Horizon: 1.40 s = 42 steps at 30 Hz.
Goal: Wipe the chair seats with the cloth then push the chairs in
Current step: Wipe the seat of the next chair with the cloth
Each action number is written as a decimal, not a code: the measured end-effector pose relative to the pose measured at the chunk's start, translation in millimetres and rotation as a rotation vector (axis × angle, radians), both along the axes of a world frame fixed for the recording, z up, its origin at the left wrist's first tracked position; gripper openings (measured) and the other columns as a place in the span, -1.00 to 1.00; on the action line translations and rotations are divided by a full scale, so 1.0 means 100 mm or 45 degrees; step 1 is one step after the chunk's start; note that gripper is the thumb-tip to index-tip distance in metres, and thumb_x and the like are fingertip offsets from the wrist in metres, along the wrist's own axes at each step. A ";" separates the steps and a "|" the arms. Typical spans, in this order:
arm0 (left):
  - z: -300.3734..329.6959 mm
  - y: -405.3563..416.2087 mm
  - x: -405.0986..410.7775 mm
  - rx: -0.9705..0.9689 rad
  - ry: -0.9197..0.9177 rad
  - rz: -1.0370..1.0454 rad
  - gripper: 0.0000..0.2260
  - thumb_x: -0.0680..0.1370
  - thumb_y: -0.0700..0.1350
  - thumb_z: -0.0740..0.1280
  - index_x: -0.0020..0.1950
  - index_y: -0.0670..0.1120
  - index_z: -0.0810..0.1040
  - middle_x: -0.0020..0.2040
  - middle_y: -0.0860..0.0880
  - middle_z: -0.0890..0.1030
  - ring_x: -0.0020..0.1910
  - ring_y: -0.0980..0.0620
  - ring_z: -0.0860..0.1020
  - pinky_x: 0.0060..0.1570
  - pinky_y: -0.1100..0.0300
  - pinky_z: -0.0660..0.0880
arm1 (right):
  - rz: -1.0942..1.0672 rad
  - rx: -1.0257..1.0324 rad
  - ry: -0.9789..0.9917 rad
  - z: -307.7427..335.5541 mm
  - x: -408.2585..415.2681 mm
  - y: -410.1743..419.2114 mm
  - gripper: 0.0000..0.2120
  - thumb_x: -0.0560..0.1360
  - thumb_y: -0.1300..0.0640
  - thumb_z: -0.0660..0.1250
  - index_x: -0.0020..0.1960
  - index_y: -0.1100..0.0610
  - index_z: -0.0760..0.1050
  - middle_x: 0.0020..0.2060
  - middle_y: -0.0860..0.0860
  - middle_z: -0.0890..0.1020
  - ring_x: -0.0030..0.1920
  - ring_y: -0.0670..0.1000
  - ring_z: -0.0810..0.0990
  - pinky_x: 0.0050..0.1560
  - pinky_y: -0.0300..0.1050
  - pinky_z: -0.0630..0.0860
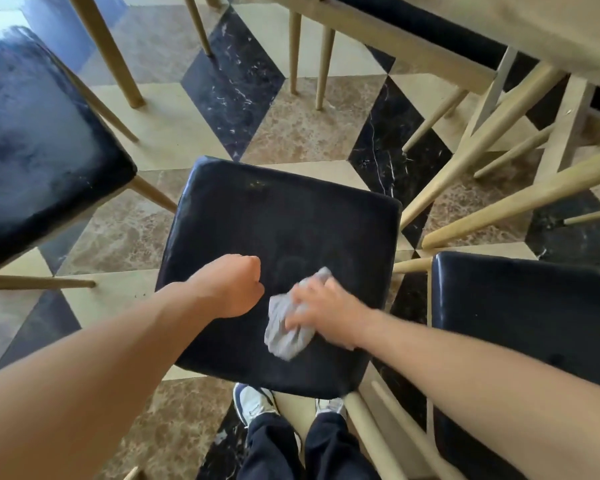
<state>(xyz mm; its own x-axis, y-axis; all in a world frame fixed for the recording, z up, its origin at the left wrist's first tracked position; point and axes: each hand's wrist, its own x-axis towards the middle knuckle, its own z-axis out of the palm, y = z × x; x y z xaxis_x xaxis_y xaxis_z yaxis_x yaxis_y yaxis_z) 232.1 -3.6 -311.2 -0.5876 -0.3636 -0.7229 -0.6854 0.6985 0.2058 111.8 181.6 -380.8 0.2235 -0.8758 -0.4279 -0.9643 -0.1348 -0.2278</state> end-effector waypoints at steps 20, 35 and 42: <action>-0.17 0.37 0.19 0.173 -0.296 -0.138 -0.64 0.58 -0.01 0.18 0.37 -0.04 0.45 0.26 -0.10 0.48 0.23 -0.15 0.48 0.19 -0.02 0.47 | -0.276 0.408 -0.185 0.10 0.32 0.34 -0.47 0.48 0.23 0.36 0.33 -0.15 0.30 0.04 0.03 0.24 -0.01 0.09 0.34 -0.18 0.11 0.48; 0.05 0.20 0.56 0.197 -0.384 -0.121 -0.65 0.60 0.00 0.18 0.34 -0.09 0.47 0.25 -0.13 0.54 0.17 -0.17 0.51 0.15 0.00 0.46 | -1.719 0.683 0.045 0.01 0.69 0.37 -0.42 0.47 0.05 0.42 0.37 0.01 0.18 0.27 0.18 0.29 0.16 0.25 0.48 0.01 0.06 0.54; 0.06 0.05 0.56 0.198 -0.337 -0.127 -0.67 0.60 0.01 0.18 0.31 -0.06 0.49 0.20 -0.10 0.56 0.02 -0.12 0.50 0.02 0.06 0.44 | -2.027 0.652 -0.196 0.02 1.67 -0.07 -0.49 0.47 0.07 0.42 0.31 0.05 0.24 0.29 0.21 0.30 0.13 0.27 0.50 0.17 0.17 0.53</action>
<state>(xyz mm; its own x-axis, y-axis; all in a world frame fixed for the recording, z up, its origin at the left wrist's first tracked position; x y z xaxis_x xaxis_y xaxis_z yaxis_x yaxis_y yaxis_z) 288.2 1.8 -305.6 -0.3992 -0.1867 -0.8976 -0.6588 0.7393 0.1393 278.9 175.0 -378.7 -0.6236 -0.0421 -0.7806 -0.0238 0.9991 -0.0348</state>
